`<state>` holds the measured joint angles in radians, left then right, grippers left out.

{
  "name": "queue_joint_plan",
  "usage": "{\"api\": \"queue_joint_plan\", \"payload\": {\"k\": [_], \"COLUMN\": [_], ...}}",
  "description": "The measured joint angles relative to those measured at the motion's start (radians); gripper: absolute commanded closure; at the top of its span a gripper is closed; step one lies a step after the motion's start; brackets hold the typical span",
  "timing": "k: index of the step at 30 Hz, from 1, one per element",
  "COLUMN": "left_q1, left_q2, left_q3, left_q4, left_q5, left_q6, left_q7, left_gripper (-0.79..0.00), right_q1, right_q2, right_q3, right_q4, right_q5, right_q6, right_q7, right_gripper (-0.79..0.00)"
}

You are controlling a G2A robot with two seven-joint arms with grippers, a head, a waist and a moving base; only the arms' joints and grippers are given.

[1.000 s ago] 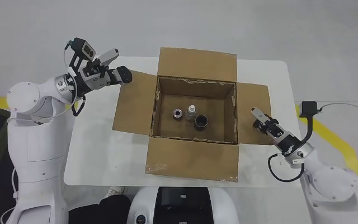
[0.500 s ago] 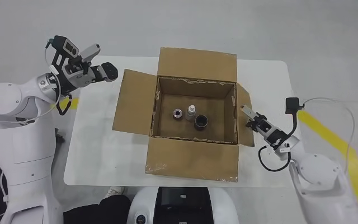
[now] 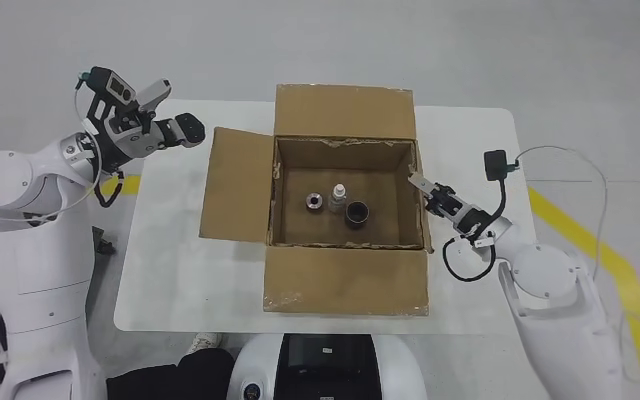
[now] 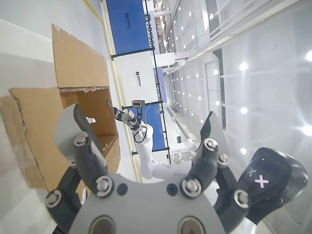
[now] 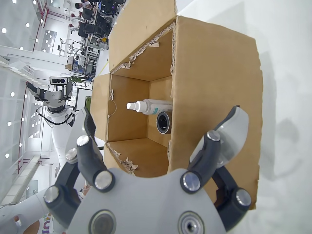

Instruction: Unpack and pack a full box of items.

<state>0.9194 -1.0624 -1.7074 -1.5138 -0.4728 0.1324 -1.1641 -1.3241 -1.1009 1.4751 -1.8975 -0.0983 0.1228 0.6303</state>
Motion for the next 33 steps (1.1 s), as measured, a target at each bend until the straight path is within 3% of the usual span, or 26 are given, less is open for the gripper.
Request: {"api": "queue_joint_plan", "payload": {"k": [19,33], "left_q1": [-0.007,-0.009], "left_q2": [0.034,0.043], "left_q3": [-0.021,-0.02], "left_q4": [0.066,0.082], "left_q5": [0.015,0.014], "left_q6": [-0.032,-0.043], "left_q7": [0.003,0.005], "left_gripper": [-0.785,-0.785], "right_q1": [0.076,0.154], "right_q2": [-0.008,0.013], "right_q3": [-0.081,-0.025], "right_q4": [0.022,-0.136], "right_q5": [0.022,-0.14], "right_q6": [0.054,0.1], "right_q7": [0.013,0.096], "right_gripper": [-0.785,-0.785]}}
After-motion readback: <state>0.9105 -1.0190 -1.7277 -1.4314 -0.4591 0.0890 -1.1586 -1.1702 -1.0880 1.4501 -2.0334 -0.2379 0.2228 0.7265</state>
